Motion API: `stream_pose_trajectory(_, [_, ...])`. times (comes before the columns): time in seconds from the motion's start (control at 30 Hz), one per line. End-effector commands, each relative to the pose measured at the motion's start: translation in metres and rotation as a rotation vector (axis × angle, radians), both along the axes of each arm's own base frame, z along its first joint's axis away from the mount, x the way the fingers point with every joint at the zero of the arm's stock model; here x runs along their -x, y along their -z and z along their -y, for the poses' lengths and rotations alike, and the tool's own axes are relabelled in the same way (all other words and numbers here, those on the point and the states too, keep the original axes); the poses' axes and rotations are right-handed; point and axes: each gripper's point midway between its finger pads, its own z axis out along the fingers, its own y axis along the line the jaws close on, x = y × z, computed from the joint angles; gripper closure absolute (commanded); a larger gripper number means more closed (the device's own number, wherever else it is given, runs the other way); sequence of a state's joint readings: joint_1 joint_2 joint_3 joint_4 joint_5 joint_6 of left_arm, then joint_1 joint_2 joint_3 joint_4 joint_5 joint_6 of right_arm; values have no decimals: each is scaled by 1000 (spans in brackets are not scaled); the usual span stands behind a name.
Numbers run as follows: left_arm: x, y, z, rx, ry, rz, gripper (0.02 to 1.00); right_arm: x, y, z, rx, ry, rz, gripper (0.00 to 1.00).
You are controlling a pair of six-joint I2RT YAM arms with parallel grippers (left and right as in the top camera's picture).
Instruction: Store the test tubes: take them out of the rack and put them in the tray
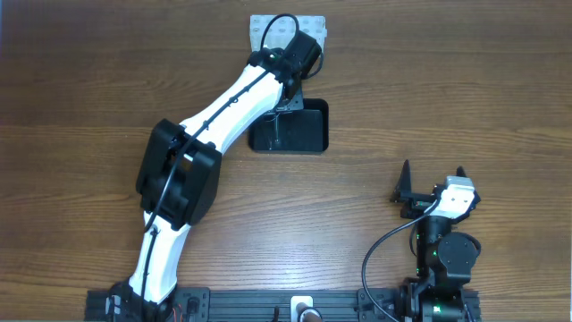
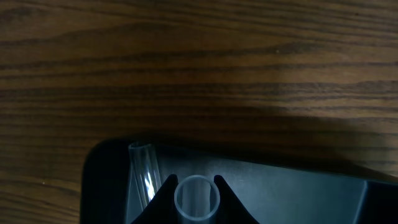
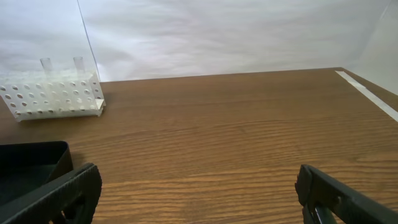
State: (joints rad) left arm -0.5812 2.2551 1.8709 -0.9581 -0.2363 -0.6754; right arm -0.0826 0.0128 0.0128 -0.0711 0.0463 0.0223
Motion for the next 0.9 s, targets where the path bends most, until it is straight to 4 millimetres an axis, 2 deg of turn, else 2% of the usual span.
stream_pose_trajectory(0.03, [2,11,-2,-2,-15,-23,934,0,2,1,1,2,0,7])
stream_pose_trajectory(0.4, [3,12,-2,-2,-14,-28,930,0,2,1,1,2,0,7])
stream_pose_trajectory(0.63, [7,25,-2,-9,-11,-60,901,0,2,1,1,2,0,7])
stream_pose_trajectory(0.77, [7,25,-1,-3,-10,-63,820,0,2,1,1,2,0,7])
stream_pose_trajectory(0.83, [6,14,0,7,-9,-43,750,0,2,1,1,2,0,7])
stream_pose_trajectory(0.9, [2,-5,-1,14,-12,-1,630,0,2,1,1,2,0,9])
